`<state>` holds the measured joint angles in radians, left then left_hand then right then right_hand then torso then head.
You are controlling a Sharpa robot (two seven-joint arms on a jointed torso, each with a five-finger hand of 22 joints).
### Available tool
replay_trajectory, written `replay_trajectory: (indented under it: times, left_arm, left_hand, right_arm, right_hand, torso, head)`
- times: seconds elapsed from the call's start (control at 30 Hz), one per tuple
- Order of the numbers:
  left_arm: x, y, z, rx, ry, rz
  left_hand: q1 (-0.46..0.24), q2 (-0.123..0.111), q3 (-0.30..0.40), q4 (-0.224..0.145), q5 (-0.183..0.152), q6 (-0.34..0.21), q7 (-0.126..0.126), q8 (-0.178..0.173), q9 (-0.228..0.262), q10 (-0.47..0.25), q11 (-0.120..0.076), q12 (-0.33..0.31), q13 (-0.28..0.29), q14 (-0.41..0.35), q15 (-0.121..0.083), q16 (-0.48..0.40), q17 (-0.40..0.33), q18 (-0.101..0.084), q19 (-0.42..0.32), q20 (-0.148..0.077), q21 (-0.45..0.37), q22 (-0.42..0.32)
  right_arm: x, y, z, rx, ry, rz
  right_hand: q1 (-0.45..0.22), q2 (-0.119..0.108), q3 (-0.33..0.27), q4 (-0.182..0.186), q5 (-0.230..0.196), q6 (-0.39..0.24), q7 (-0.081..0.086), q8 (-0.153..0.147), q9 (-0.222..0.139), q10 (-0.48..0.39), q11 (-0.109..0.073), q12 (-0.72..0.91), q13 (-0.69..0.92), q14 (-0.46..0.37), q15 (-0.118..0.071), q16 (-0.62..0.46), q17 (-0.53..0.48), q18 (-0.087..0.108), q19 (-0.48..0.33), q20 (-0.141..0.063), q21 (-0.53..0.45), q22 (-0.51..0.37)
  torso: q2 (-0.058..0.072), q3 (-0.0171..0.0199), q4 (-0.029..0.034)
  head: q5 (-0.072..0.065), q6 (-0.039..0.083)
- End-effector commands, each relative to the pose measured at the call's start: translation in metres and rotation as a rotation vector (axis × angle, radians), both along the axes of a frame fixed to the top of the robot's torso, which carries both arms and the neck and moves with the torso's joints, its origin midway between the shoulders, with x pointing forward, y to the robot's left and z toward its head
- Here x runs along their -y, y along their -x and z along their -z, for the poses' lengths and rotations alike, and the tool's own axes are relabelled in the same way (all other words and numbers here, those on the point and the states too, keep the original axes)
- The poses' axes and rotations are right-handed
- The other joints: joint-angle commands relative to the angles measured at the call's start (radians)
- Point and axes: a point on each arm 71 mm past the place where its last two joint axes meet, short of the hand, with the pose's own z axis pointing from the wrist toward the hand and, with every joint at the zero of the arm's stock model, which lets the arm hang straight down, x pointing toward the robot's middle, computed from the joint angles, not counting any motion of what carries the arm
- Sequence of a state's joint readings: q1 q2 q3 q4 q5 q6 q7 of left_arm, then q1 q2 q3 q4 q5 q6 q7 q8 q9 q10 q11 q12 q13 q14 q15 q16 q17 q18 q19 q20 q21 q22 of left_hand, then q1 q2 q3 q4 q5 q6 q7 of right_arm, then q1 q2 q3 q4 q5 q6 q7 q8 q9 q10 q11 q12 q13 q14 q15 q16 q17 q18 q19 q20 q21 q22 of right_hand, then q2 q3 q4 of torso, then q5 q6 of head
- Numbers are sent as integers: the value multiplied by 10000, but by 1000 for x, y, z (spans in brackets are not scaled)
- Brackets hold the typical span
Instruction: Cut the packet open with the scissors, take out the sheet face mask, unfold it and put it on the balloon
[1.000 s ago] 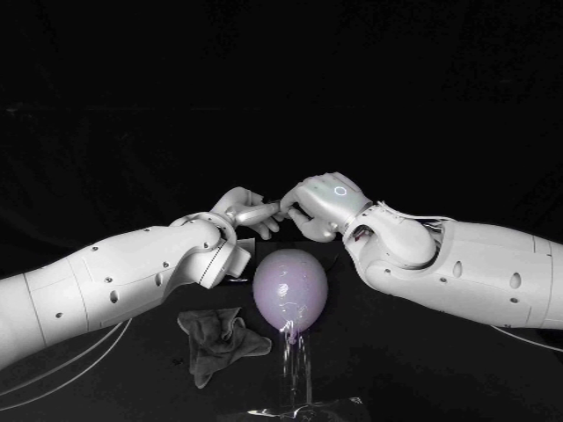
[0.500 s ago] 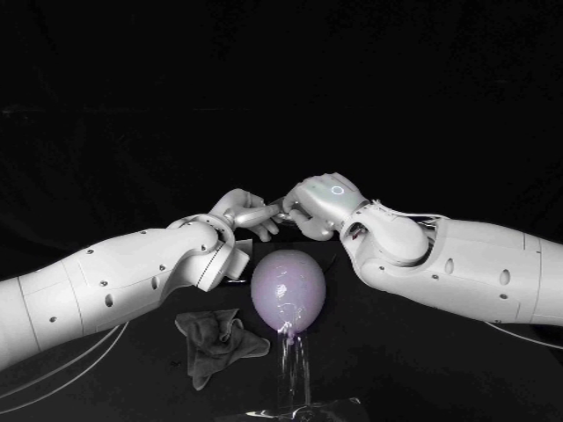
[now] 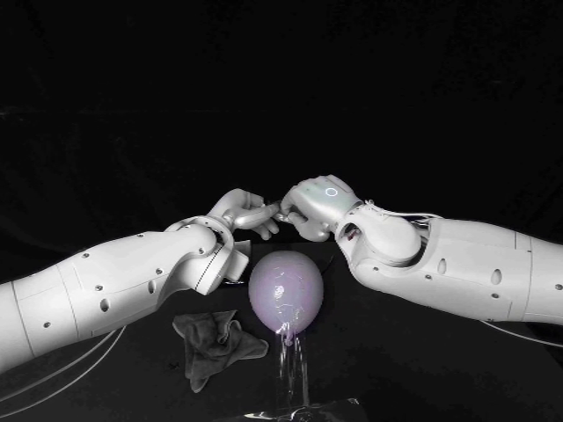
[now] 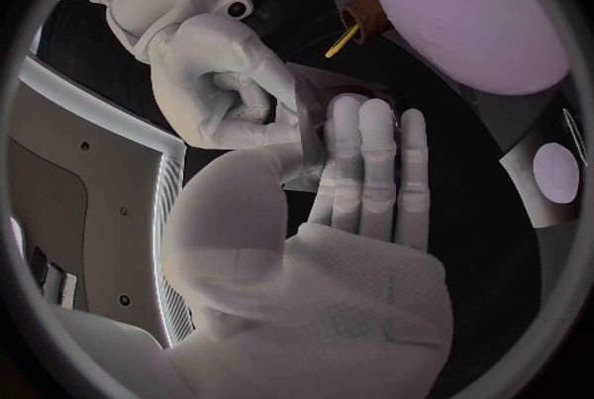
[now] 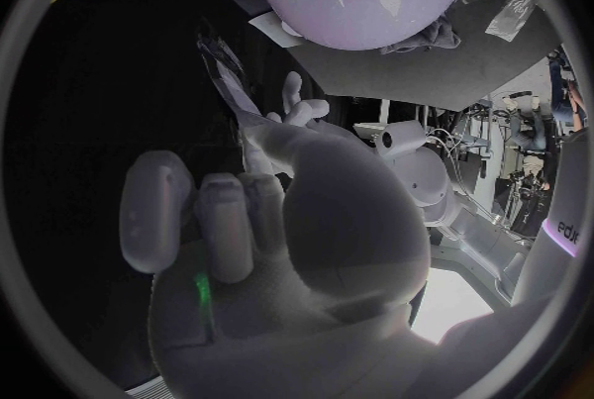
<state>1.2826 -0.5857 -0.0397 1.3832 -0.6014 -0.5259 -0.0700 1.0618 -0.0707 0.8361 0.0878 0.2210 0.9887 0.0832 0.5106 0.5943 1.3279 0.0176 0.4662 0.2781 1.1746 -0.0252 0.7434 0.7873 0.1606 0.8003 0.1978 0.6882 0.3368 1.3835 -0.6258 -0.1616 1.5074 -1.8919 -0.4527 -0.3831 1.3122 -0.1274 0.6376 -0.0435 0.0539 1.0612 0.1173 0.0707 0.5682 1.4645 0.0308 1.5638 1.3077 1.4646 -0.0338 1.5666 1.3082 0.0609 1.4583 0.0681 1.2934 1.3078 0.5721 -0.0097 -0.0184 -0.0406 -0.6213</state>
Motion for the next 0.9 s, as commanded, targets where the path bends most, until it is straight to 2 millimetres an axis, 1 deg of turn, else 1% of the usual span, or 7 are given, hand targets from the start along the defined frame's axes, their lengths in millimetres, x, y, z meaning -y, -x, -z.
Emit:
replay_trajectory:
  times: [0.03, 0.07, 0.1, 0.2, 0.33, 0.67, 0.9]
  left_arm:
    - [3, 1, -6, 557, 211, 78]
    - [3, 1, -7, 576, 214, 48]
    - [2, 1, -7, 583, 216, 25]
    - [2, 1, -7, 577, 255, -53]
    - [1, 1, -6, 479, 377, -126]
    - [3, 1, -5, 227, 602, -93]
    - [5, 2, -5, 167, 709, 29]
  left_hand:
    - [395, 108, 30, 274, -835, -243, 94, -105, 25, -563, 84, 205, 207, -685, 141, 101, 16, 66, -255, 111, -173, -84]
    - [534, 145, 110, 382, -1549, -328, 113, -129, 42, -927, 176, 280, 320, -1072, 224, 108, 8, 53, -354, 172, -252, -124]
    - [752, 179, 230, 574, -1722, -359, 129, -83, 107, -1330, 309, 587, 601, -1499, 320, 269, 5, 97, -394, 245, -301, -156]
    - [865, 33, 231, 768, -1702, -460, 240, -82, 148, -2183, 426, 614, 763, -2115, 510, 256, -93, 108, -527, 332, -417, -218]
    - [1215, -36, 408, 990, -1682, -580, 664, 80, 303, -4421, 1054, -291, 395, -3345, 1102, -156, -629, 53, -1058, 577, -912, -481]
    - [1694, -177, 812, 792, -1713, -651, 1047, 457, 494, -5172, 1524, -1755, -1061, -4125, 1589, -1553, -2392, 88, -1604, 908, -2012, -1182]
    - [1677, -301, 1093, 587, -1703, -674, 1045, 660, 567, -4877, 1516, -2312, -1814, -3727, 1626, -2366, -3460, 40, -1498, 913, -2446, -1527]
  right_arm:
    - [2, -1, 0, 189, 241, 460]
    - [3, -1, -1, 247, 172, 532]
    - [3, -1, -1, 289, 116, 586]
    - [5, -1, -3, 395, -51, 711]
    - [6, 0, -4, 454, -185, 833]
    - [7, 1, -6, 559, -520, 958]
    - [5, -1, -5, 498, -587, 1007]
  right_hand:
    - [-78, -166, -106, -16, -58, -103, 17, -60, -38, 1063, 91, 70, 2630, 1062, 87, 42, 2626, -58, -4, 13, -39, 1894]
    - [-195, -278, -217, 33, -69, -134, 43, -69, -63, 1063, 110, 70, 2630, 1062, 101, 42, 2626, -62, 0, 20, -30, 1896]
    - [-340, -407, -366, 114, -58, -170, 60, -74, -108, 1063, 128, 70, 2630, 1062, 122, 42, 2626, -66, 3, 35, -22, 1898]
    - [-505, -593, -557, 211, -65, -280, 110, -100, -185, 1063, 166, 70, 2630, 1062, 144, 42, 2626, -64, -5, 55, -44, 1891]
    - [-683, -767, -866, 422, -56, -430, 178, -86, -326, 1063, 223, 70, 2630, 1062, 194, 42, 2626, -69, -3, 112, -49, 1890]
    - [-668, -852, -1273, 712, -55, -562, 254, -80, -545, 1056, 283, 54, 2624, 1062, 234, 42, 2626, -73, 14, 203, -35, 1895]
    - [-635, -780, -1361, 856, -55, -591, 274, -69, -631, 1022, 304, -23, 2591, 1062, 249, 42, 2626, -64, 2, 233, -78, 1884]
  torso:
    - [4, 8, -3]
    - [5, 7, -4]
    - [2, 9, -7]
    - [-1, 10, -9]
    - [-4, 12, -1]
    - [3, 8, -5]
    - [3, 6, 1]
  head:
    - [-26, 8]
    - [-41, 18]
    - [-44, 26]
    - [-38, 22]
    - [-77, 23]
    - [-94, 20]
    - [-98, 14]
